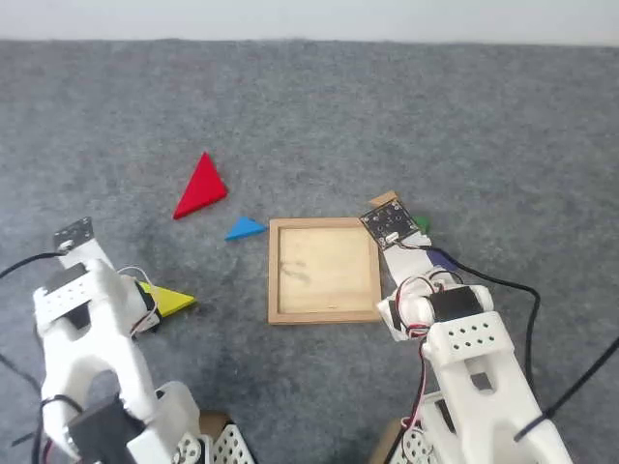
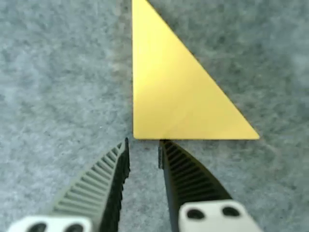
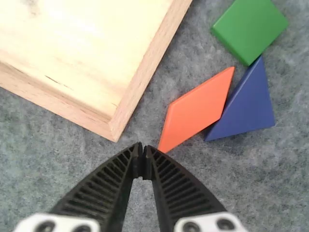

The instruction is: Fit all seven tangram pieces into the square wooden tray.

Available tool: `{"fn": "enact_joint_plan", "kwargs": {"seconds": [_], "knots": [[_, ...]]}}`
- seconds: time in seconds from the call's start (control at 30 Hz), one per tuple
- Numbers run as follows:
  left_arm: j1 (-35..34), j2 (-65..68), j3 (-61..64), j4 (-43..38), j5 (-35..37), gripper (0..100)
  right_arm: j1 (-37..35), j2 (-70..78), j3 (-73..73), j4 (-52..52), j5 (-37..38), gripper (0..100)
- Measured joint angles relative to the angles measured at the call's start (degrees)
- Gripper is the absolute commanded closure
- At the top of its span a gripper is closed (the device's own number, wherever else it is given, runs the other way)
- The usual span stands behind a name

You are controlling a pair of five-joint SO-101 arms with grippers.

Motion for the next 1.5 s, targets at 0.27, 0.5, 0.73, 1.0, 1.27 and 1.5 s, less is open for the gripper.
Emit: {"fn": "enact_joint_plan", "kwargs": {"seconds": [0.27,0.5,0.73,1.0,1.27,1.5], "knots": [[-7.74,0.0,-6.07,-0.53,-5.19,90,0.0,0.0,0.0,0.0,0.0,97.9],[-5.98,0.18,-8.7,-8.26,-2.02,87,0.0,0.0,0.0,0.0,0.0,97.9],[-1.14,5.71,-17.76,13.01,14.95,81,0.0,0.0,0.0,0.0,0.0,97.9],[-1.05,24.35,-26.29,11.52,24.44,81,0.0,0.0,0.0,0.0,0.0,97.9],[-1.32,28.75,-30.86,9.76,25.85,80,0.0,0.0,0.0,0.0,0.0,97.9],[0.18,28.48,-29.71,9.05,25.23,74,0.0,0.0,0.0,0.0,0.0,97.9]]}}
